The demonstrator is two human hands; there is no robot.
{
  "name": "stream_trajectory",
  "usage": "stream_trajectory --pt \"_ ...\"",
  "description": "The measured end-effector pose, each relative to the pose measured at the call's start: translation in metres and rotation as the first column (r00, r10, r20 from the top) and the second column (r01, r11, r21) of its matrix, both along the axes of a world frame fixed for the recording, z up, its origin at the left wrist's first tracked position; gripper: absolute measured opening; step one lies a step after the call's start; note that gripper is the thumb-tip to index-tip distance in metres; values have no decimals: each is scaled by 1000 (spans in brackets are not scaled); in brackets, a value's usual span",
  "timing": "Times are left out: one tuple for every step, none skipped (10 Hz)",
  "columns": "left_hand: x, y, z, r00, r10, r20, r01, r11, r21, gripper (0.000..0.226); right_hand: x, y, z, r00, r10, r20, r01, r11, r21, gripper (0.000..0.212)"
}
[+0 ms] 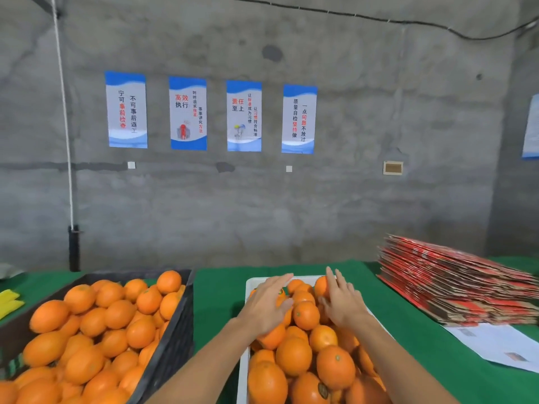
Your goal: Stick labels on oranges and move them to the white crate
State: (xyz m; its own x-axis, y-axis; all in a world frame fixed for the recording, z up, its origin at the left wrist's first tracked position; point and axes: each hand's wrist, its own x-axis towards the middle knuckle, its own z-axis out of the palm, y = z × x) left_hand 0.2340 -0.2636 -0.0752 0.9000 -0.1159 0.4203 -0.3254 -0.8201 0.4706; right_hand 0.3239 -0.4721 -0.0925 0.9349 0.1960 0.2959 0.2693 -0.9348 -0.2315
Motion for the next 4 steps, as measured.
stream_trajectory --pt "-1 10 -2 998 55 -10 -56 998 -26 61 10 -3 -2 995 77 -68 -73 995 63 69" --pt "-11 20 3 996 92 -20 -93 994 -54 60 4 -3 -1 994 99 -54 -98 995 24 61" --pt "-27 31 8 994 111 -9 -111 986 -122 62 -12 4 12 998 55 4 -55 998 24 53" --pt "-52 37 21 982 173 77 -156 969 -194 60 -46 17 40 983 85 162 -105 987 119 52"
